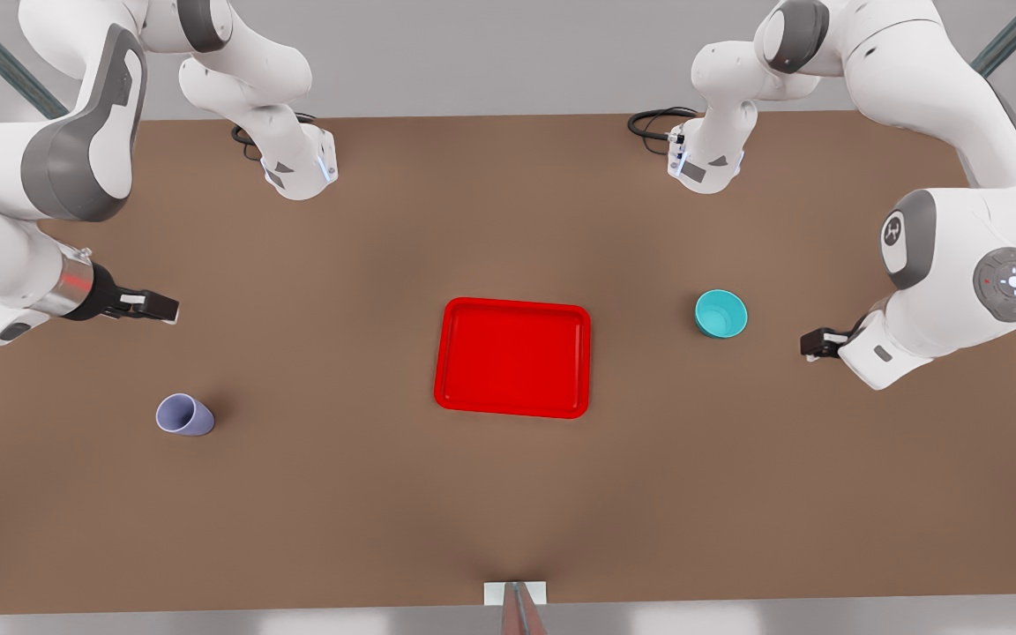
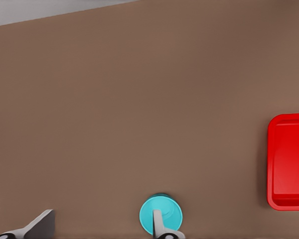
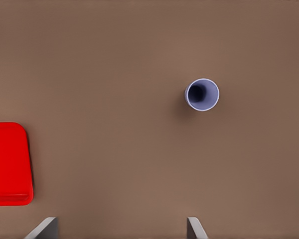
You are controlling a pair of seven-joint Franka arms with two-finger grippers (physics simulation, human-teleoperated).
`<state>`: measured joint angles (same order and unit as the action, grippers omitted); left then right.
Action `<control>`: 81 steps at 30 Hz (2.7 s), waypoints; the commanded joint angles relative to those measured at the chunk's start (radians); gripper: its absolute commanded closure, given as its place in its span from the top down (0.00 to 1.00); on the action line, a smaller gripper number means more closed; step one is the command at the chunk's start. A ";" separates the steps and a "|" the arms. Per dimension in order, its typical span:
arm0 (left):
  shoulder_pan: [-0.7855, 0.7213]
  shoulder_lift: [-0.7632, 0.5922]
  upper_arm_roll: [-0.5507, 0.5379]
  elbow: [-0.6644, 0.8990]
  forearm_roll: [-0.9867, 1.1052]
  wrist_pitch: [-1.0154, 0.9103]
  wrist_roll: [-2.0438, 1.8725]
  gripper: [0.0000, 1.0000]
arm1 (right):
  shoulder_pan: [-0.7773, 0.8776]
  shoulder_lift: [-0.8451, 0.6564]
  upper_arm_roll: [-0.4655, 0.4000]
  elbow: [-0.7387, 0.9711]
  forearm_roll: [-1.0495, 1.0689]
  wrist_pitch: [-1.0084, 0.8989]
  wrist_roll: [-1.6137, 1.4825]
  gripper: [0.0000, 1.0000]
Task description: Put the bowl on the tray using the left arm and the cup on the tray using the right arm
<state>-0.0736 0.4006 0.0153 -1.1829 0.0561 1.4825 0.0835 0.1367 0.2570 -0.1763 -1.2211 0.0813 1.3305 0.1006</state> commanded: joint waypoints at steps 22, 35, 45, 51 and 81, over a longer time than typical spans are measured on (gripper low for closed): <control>0.000 -0.220 0.101 -1.184 -0.326 0.841 0.294 1.00 | 0.021 0.073 0.012 0.006 0.005 0.029 -0.007 1.00; 0.002 -0.112 0.107 -1.176 -0.407 0.906 0.337 0.37 | 0.044 0.107 0.018 -0.086 0.040 0.246 -0.087 1.00; 0.002 -0.095 0.109 -1.178 -0.412 0.903 0.338 0.31 | -0.108 0.041 0.216 -0.239 -0.043 0.337 -0.094 1.00; 0.002 -0.098 0.107 -1.163 -0.414 0.872 0.338 0.22 | -0.100 0.056 0.204 -0.244 -0.057 0.346 -0.096 1.00; -0.353 0.267 -0.160 -0.561 -0.492 0.823 -0.395 0.76 | -0.103 0.137 0.093 -0.480 -0.155 0.762 -0.142 1.00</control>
<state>-0.4264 0.6661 -0.1442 -1.7441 -0.4187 2.3044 -0.3123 0.0336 0.4025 -0.0842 -1.7004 -0.0737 2.1055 -0.0435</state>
